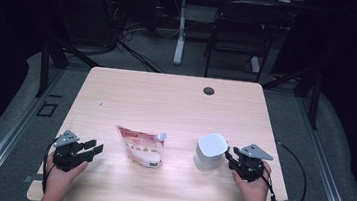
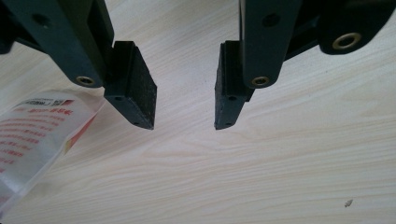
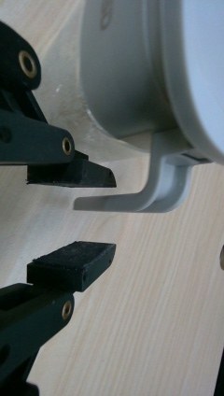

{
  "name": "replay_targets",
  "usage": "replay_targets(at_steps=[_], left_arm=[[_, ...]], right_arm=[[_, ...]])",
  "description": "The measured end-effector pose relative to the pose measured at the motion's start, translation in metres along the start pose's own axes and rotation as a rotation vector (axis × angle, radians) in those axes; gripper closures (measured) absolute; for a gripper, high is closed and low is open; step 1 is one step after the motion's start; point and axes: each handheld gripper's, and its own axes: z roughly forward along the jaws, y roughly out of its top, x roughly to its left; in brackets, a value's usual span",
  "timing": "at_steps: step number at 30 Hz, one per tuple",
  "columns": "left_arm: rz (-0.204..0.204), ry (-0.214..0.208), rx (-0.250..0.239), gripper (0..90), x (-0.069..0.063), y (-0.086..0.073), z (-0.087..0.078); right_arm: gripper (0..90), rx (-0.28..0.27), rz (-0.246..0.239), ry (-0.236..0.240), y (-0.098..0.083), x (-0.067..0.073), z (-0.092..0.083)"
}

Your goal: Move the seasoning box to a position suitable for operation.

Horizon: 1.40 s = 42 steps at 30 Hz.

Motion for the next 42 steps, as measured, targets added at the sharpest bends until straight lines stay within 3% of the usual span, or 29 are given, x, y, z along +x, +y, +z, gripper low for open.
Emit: replay_targets(at_steps=[10,16,21,31,42], left_arm=[[-0.005,0.009,0.012,57.1,0.001,-0.002,-0.001],[0.006,0.019,0.011,58.1,0.0,-0.002,-0.001],[0.025,0.024,0.012,58.5,-0.002,-0.002,-0.001],[0.02,0.021,0.001,58.5,-0.002,-0.001,-0.001],[0.037,0.025,-0.007,59.3,-0.005,0.0,-0.003]], right_arm=[[67.8,-0.02,-0.004,0.029,0.005,0.0,0.012],[78.8,-0.019,0.006,0.054,0.009,-0.002,0.013],[79.3,-0.006,-0.016,0.048,0.01,-0.001,0.011],[81.2,0.027,-0.06,0.042,0.009,0.011,0.002],[82.0,0.049,-0.057,0.048,0.006,0.019,-0.009]])
